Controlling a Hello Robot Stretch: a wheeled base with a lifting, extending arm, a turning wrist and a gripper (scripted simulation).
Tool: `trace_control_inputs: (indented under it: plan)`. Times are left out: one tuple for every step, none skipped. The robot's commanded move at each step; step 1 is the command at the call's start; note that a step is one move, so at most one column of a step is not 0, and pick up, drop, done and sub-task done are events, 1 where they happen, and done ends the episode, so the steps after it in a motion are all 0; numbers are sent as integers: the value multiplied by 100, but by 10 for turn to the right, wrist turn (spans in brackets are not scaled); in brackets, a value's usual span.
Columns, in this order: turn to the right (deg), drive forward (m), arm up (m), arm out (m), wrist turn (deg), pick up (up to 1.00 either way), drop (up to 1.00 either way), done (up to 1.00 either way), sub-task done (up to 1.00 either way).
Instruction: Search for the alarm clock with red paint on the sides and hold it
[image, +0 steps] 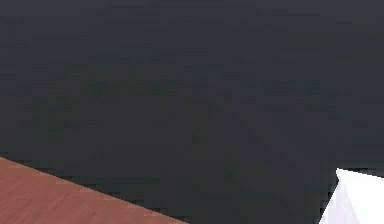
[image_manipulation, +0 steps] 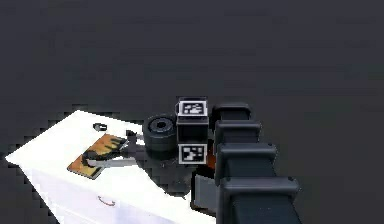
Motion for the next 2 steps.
trace_control_inputs:
  plan:
    - [0,0,0,0,450,0,0,0,0]
    - [0,0,-24,0,0,0,0,0,0]
